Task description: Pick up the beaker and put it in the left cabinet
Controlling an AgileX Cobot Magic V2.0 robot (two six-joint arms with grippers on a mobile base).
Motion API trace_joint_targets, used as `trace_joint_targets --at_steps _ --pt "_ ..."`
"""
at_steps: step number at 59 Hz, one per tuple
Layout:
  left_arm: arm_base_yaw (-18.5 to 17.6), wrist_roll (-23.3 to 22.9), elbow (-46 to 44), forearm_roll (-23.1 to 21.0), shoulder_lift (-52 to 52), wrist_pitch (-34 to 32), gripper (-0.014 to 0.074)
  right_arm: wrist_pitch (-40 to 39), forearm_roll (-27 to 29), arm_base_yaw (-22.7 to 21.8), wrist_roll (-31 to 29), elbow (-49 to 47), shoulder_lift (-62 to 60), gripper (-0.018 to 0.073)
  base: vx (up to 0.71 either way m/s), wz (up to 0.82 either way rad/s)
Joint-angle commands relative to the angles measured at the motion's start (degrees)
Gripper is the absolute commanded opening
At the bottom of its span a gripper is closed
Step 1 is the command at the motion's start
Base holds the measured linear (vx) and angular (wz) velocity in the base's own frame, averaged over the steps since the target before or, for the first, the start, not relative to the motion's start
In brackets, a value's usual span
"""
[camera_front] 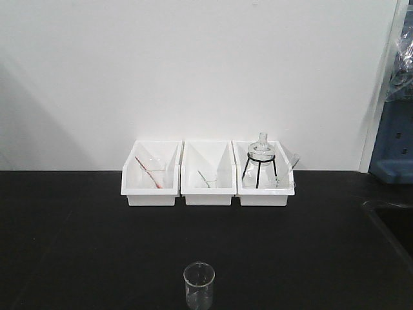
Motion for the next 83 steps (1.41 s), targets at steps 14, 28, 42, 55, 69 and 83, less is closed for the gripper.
trace_joint_targets --at_steps 14,28,42,55,69,83 --pt "-0.23 -0.15 -1.06 -0.43 -0.56 -4.66 -0.0006 -4.83 -0.02 -0.04 -0.23 0.32 -0.79 -0.0006 0.0 0.0" --pt "-0.23 -0.15 -1.06 -0.43 -0.56 -4.66 -0.0006 -4.83 -0.02 -0.04 -0.23 0.32 -0.79 -0.0006 0.0 0.0" --pt "-0.23 -0.15 -1.06 -0.43 -0.56 -4.66 -0.0006 -4.83 -0.02 -0.04 -0.23 0.32 -0.79 -0.0006 0.0 0.0" --pt "-0.23 -0.15 -1.06 -0.43 -0.56 -4.66 -0.0006 -5.33 -0.02 -0.04 -0.23 0.32 -0.79 -0.0006 0.0 0.0" --pt "-0.23 -0.15 -1.06 -0.43 -0.56 -4.66 -0.0006 -10.67 -0.02 0.01 -0.23 0.0 -0.79 -0.0006 0.0 0.0" --pt "-0.23 -0.15 -1.06 -0.43 -0.56 -4.66 -0.0006 -5.08 -0.29 0.01 -0.23 -9.41 6.08 -0.0006 0.0 0.0"
